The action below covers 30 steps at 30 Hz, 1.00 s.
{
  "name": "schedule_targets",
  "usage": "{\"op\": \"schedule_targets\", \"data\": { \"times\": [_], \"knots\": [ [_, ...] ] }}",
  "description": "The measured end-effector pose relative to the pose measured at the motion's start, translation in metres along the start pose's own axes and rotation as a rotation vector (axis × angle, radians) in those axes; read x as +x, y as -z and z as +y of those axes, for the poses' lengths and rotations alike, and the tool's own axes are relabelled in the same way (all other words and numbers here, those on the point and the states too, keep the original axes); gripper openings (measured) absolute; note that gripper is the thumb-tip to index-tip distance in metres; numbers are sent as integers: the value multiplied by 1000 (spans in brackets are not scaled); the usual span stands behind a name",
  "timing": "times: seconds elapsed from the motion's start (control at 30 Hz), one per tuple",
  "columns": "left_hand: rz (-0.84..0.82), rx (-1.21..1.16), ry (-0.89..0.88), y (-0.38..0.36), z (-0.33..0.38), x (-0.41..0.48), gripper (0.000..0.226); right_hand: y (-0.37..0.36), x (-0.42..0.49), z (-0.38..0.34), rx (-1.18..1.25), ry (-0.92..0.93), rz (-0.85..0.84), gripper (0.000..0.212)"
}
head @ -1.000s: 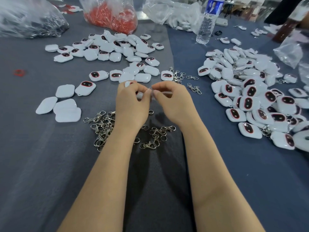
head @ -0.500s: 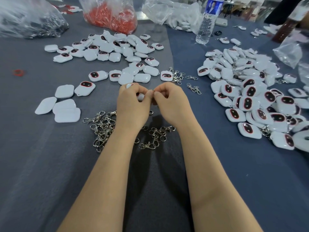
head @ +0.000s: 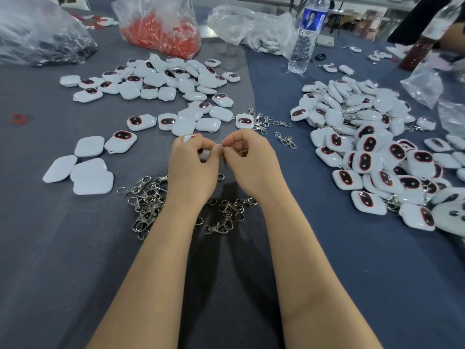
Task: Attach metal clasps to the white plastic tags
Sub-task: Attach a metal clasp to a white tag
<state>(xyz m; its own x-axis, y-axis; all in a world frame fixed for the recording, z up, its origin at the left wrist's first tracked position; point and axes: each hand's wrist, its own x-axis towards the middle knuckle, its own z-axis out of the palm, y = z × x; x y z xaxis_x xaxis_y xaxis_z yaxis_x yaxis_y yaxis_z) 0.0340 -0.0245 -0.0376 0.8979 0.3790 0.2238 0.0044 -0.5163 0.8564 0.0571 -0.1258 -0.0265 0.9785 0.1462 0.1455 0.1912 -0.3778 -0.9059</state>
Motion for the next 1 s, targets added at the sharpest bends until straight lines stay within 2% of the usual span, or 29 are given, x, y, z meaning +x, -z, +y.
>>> {"op": "schedule_targets", "data": {
  "times": [0.73,0.87,1.0],
  "knots": [
    [-19,-4,20,1,1,0,7,0,3,2,17,-19,80,19],
    [-15,-15,23,1,1,0,8,0,2,1,-5,24,70,22],
    [29,24,-33,0,3,-3,8,1,-1,2,-124,95,38,19]
  ]
}}
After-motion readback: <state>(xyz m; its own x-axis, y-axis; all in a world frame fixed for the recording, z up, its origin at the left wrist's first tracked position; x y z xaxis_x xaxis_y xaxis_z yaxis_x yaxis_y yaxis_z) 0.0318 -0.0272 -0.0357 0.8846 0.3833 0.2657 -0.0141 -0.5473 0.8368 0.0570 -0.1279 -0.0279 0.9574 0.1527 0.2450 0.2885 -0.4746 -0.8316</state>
